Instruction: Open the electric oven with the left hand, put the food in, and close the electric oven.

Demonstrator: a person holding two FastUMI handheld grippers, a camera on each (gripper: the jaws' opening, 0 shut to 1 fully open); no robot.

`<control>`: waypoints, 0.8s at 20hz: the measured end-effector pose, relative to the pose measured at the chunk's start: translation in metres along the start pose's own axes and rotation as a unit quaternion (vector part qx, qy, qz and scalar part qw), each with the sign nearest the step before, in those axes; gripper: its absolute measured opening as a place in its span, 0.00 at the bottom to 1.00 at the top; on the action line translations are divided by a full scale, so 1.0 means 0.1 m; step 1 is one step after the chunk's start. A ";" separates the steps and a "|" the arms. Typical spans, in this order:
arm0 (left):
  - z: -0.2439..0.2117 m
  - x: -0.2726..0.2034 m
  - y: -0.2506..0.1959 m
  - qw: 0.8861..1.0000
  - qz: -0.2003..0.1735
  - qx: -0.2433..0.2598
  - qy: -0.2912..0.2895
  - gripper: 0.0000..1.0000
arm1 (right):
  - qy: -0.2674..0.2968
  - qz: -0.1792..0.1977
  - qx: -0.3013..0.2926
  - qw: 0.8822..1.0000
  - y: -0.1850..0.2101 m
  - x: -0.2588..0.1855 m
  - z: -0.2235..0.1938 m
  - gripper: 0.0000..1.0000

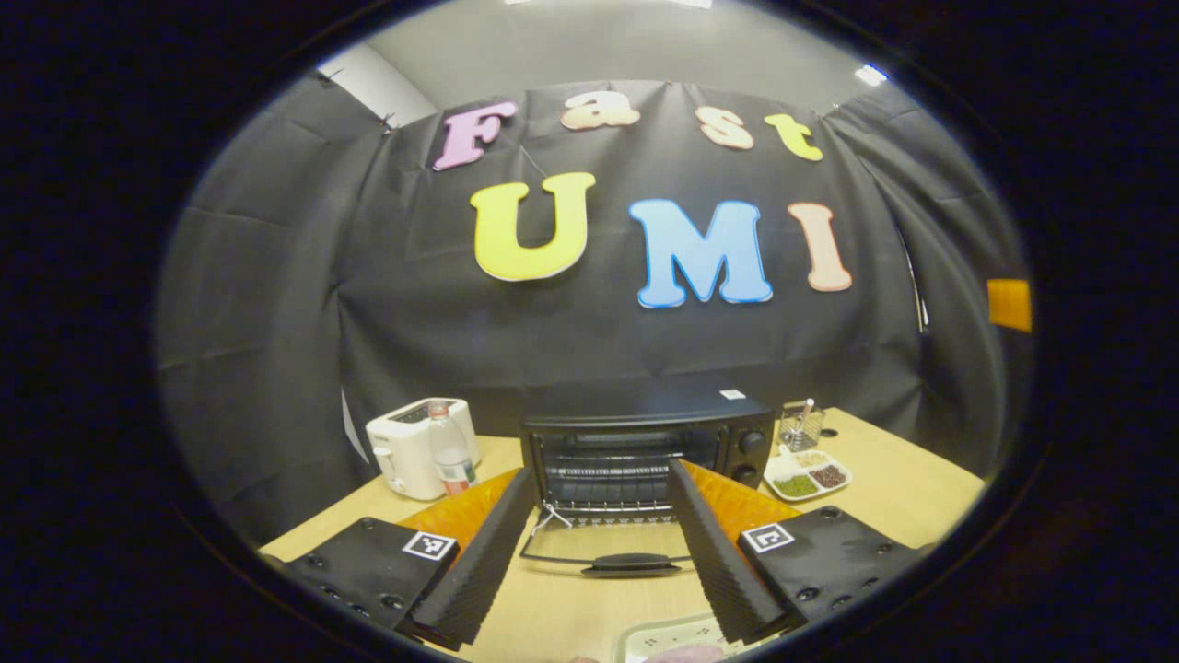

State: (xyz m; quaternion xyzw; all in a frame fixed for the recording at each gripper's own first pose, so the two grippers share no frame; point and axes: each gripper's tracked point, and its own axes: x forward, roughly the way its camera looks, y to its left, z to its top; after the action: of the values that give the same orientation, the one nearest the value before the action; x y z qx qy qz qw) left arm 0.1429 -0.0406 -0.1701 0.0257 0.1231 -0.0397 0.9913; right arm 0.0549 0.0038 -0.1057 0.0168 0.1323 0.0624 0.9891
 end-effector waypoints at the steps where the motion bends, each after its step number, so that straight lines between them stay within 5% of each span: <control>1: 0.09 -0.08 0.07 1.000 0.004 -0.005 -0.009 0.97 | 0.009 0.010 0.007 1.000 0.06 0.02 -0.05 0.98; 9: 0.63 -0.57 0.67 0.997 0.043 0.000 -0.057 0.98 | 0.125 0.096 0.082 0.984 0.53 0.07 -0.59 0.98; 16: 0.71 -0.81 0.93 0.996 0.052 -0.019 -0.063 1.00 | 0.302 0.153 0.163 0.927 0.89 -0.04 -1.36 0.98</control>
State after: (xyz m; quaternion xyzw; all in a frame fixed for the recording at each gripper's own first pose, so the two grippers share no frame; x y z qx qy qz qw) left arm 0.0893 0.0533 -0.0775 0.0107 0.0595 0.0130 0.9981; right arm 0.0048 0.0934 -0.2311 0.1776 0.4293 0.1924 0.8643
